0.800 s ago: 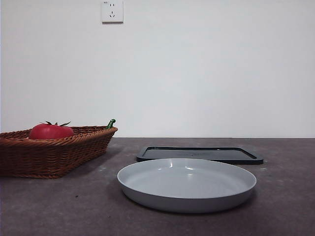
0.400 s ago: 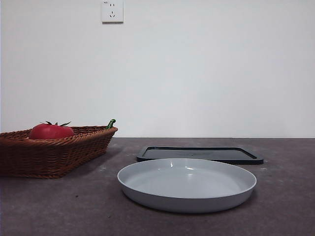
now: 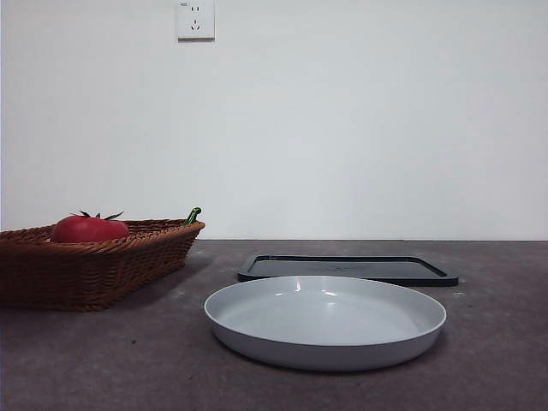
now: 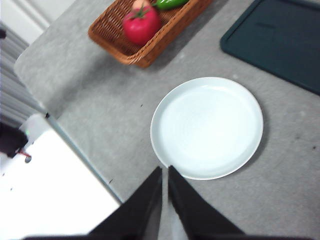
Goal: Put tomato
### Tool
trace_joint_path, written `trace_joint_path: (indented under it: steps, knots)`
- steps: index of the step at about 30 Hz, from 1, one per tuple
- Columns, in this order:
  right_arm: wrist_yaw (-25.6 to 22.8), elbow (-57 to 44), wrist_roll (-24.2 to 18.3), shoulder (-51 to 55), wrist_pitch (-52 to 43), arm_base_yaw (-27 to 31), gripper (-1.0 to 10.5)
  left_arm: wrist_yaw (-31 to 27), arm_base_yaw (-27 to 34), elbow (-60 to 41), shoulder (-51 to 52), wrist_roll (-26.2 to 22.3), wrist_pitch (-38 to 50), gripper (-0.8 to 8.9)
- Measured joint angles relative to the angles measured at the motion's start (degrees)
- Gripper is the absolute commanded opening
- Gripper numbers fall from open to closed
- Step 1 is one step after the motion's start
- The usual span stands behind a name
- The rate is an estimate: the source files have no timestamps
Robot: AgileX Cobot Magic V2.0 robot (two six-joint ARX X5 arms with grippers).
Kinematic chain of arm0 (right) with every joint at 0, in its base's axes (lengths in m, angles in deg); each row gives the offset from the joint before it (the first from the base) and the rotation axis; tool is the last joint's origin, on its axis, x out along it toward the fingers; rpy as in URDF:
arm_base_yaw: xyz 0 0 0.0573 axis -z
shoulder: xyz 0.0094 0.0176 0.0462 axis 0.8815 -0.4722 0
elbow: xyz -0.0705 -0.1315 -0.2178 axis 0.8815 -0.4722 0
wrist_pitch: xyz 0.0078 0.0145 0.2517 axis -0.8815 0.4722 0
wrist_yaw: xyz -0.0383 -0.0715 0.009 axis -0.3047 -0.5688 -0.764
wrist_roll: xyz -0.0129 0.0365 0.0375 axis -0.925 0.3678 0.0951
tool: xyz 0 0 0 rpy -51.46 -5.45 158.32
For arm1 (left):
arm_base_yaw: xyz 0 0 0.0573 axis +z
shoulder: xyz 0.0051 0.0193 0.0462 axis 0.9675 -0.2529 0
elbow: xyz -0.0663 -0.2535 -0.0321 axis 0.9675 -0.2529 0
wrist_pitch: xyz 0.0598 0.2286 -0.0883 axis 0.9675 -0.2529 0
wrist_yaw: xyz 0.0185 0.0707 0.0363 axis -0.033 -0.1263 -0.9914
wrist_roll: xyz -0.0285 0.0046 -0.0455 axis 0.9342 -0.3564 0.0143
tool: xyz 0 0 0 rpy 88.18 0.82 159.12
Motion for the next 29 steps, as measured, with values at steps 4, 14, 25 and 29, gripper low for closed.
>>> trace_joint_path:
  steps: [4,14,25,29]
  knots:
    - [-0.3,0.0,-1.0,-0.3,0.0,-0.7,0.1,0.0,0.0,0.0,0.0,-0.4,0.1,0.10]
    - [-0.3,0.0,-1.7,-0.3,0.0,-0.7,3.1,0.0,0.0,0.0,0.0,-0.4,0.1,3.80]
    - [-0.3,0.0,-1.7,-0.3,-0.5,-0.7,4.0,-5.0,0.0,0.0,-2.0,-0.3,3.5,4.70]
    - [-0.3,0.0,-1.7,-0.3,-0.5,-0.7,4.0,-5.7,0.0,0.0,-5.6,-0.4,6.8,4.70]
